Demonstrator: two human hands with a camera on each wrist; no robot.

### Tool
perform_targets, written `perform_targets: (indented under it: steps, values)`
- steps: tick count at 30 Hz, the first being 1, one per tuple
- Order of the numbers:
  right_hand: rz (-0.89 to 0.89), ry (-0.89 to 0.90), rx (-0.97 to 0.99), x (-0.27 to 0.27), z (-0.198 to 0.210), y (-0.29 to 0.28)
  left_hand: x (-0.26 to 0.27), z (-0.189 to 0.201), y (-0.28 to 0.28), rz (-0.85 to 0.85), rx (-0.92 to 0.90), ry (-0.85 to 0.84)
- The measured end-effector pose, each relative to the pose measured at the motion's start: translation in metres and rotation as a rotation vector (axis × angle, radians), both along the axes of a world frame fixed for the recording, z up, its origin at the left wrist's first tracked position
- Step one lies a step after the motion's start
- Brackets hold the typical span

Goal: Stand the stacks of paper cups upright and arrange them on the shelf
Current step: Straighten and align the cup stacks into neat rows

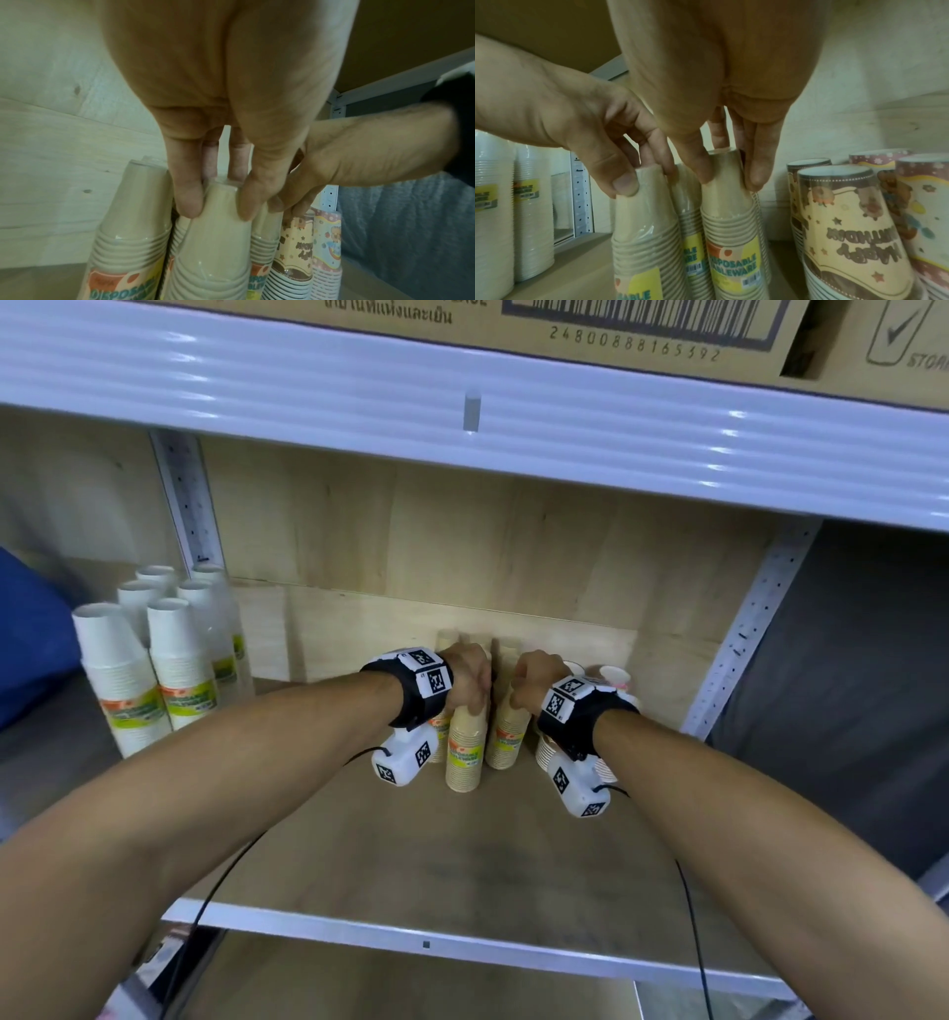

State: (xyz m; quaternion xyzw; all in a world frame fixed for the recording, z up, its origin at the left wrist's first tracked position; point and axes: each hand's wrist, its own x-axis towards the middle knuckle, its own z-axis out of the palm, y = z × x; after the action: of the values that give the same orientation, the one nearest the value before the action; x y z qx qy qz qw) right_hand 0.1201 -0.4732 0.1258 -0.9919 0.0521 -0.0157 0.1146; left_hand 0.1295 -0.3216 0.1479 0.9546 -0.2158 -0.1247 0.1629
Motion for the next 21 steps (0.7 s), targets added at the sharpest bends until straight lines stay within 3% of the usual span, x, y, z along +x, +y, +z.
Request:
perform_targets:
  steps: [16, 21]
  values:
    - [-0.043, -0.035, 0.096, 0.019, -0.012, 0.006, 0.008, -0.004, 0.0, 0.023, -0.07, 0.052]
    - [-0.058, -0.049, 0.031, 0.017, -0.013, 0.007, 0.008, -0.003, 0.002, 0.022, -0.077, 0.065]
